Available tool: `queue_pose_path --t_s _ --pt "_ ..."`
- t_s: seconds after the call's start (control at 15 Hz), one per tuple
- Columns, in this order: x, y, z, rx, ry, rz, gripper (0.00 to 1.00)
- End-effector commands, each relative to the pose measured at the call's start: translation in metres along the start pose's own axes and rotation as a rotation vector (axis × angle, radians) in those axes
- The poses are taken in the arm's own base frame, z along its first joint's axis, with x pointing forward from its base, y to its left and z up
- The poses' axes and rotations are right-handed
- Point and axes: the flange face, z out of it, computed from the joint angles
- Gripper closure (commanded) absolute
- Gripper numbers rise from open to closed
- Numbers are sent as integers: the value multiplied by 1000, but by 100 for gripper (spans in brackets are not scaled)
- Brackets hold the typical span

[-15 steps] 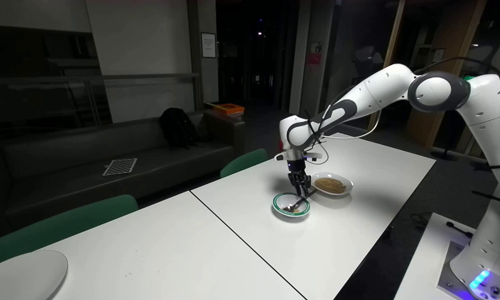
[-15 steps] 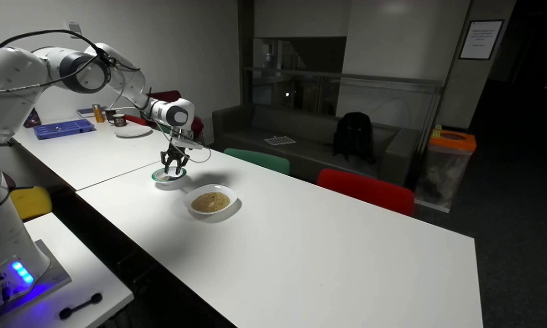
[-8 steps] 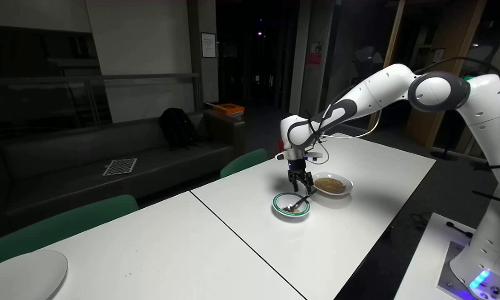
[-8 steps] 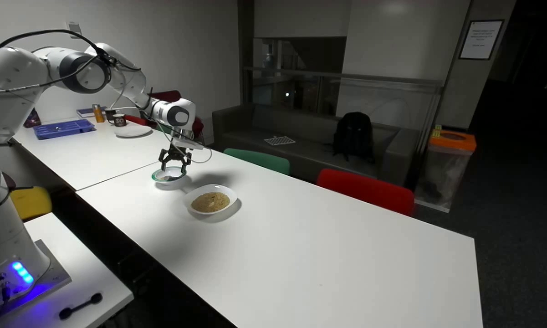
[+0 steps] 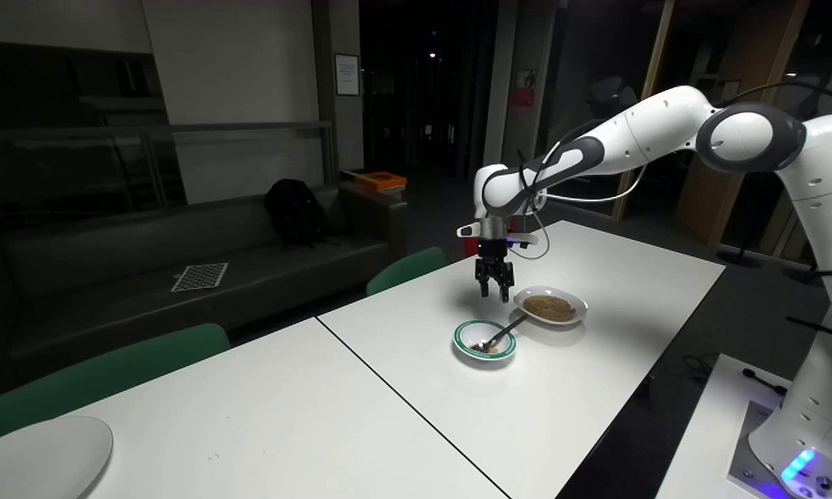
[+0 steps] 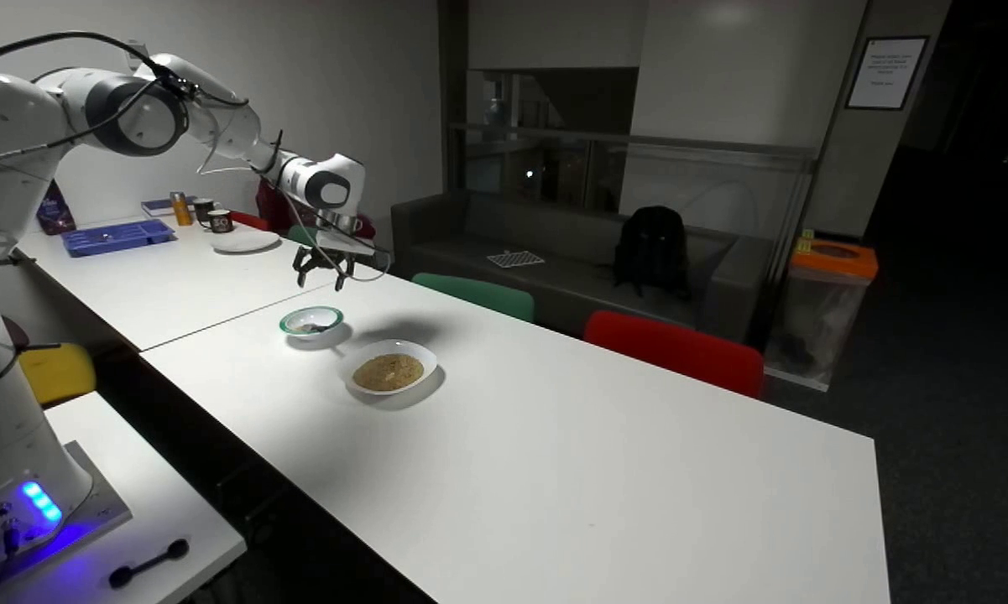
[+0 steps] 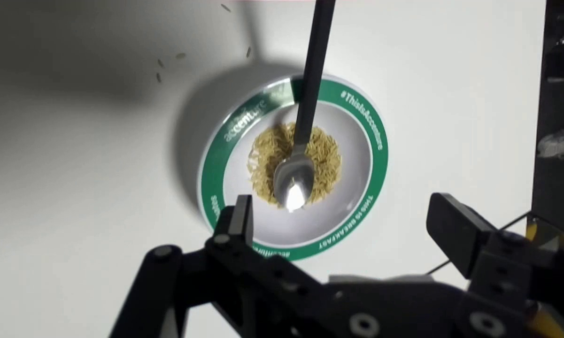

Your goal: Scoop some contents from the white plate using the spoon and put it in the bowl.

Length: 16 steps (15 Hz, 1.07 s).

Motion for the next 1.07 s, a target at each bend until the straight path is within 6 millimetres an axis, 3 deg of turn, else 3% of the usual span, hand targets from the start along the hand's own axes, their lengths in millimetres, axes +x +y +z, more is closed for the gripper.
queue_pose_path --t_s 0.0,0.27,0.53,0.8,1.0 --pt "-18 -22 -62 -41 119 71 0" --pt "-46 -36 -114 -120 204 125 0" --pt "-77 -54 -151 -137 259 162 0" --pt "-108 -72 -178 -166 332 213 0" --pt "-127 -85 -187 -172 353 242 0"
